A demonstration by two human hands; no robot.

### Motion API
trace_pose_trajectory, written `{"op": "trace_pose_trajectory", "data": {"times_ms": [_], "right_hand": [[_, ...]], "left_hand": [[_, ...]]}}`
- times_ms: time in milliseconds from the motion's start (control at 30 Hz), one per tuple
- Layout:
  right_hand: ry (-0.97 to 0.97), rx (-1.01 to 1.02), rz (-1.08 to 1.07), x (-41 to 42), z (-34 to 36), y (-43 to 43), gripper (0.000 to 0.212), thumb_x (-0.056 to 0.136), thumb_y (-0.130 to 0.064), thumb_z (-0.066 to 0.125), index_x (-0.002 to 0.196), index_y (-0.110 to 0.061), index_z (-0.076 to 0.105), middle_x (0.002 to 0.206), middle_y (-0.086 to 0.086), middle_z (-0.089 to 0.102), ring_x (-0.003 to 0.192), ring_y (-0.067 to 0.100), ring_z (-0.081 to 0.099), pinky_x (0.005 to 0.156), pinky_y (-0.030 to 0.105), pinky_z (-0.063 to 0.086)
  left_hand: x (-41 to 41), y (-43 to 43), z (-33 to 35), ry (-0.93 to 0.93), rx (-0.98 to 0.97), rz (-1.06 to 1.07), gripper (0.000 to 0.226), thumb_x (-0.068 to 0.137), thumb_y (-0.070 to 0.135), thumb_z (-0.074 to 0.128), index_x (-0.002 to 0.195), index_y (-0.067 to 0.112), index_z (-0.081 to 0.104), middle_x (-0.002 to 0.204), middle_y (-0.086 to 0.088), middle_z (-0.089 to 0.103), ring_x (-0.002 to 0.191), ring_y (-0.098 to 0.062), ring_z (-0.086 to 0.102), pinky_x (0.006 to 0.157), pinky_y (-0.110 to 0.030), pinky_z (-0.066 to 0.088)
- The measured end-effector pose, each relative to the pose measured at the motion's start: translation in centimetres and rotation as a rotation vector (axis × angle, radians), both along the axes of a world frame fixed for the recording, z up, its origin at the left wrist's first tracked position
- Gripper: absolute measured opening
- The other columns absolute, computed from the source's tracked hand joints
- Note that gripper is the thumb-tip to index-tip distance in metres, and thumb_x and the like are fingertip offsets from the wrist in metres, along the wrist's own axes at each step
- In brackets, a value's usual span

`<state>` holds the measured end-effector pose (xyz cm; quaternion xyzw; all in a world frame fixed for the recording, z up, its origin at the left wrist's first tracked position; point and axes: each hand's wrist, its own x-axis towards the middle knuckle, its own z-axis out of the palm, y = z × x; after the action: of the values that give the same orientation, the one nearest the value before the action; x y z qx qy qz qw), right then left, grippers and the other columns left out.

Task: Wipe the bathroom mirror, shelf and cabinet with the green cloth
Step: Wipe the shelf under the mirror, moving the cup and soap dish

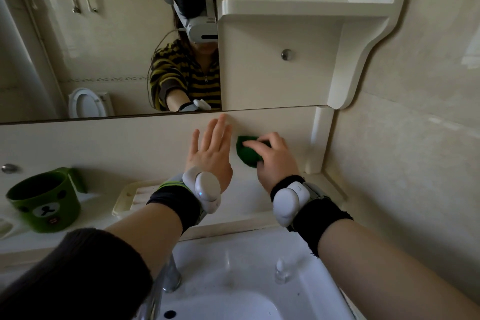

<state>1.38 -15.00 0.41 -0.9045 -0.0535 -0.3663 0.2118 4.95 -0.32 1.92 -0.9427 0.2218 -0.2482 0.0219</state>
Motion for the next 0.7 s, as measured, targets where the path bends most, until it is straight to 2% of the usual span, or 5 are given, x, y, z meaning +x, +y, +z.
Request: {"op": "trace_pose_trajectory", "data": {"times_ms": [100, 200, 433, 700], "right_hand": [[-0.133, 0.023, 0.026, 0.4, 1.8, 1.0, 0.054, 0.069, 0.016, 0.051, 0.111, -0.013, 0.067, 0.109, 0.017, 0.053, 0.101, 0.035, 0.049, 0.078, 0.037, 0.047], [-0.177, 0.020, 0.041, 1.2, 3.0, 2.5, 0.054, 0.068, 0.018, 0.050, 0.110, -0.011, 0.068, 0.110, 0.019, 0.054, 0.102, 0.037, 0.050, 0.080, 0.039, 0.048], [-0.149, -0.006, -0.023, 2.7, 3.8, 3.9, 0.055, 0.071, 0.016, 0.047, 0.116, -0.010, 0.065, 0.120, 0.017, 0.053, 0.112, 0.037, 0.045, 0.089, 0.042, 0.045], [-0.134, 0.012, -0.021, 2.7, 2.0, 3.9, 0.060, 0.067, 0.019, 0.046, 0.114, -0.013, 0.066, 0.114, 0.016, 0.056, 0.107, 0.037, 0.048, 0.080, 0.042, 0.049]], "left_hand": [[-0.3, 0.9, 0.2, -0.023, -0.086, 0.020, 0.076, 0.092, 0.028, 0.046, 0.149, 0.015, -0.003, 0.154, 0.000, -0.017, 0.143, -0.020, -0.013, 0.115, -0.038, -0.007], [-0.3, 2.1, 0.5, -0.039, -0.086, 0.047, 0.079, 0.091, 0.032, 0.049, 0.149, 0.017, -0.003, 0.155, -0.001, -0.014, 0.143, -0.021, -0.010, 0.115, -0.038, -0.005], [0.5, 4.8, 0.2, -0.018, 0.026, 0.073, 0.088, 0.090, 0.044, 0.047, 0.148, 0.016, -0.013, 0.149, -0.003, -0.035, 0.139, -0.023, -0.027, 0.113, -0.042, -0.010], [0.8, 4.8, -0.1, -0.001, 0.030, 0.079, 0.096, 0.084, 0.047, 0.051, 0.147, 0.015, -0.014, 0.148, -0.003, -0.036, 0.139, -0.022, -0.028, 0.112, -0.044, -0.011]]}}
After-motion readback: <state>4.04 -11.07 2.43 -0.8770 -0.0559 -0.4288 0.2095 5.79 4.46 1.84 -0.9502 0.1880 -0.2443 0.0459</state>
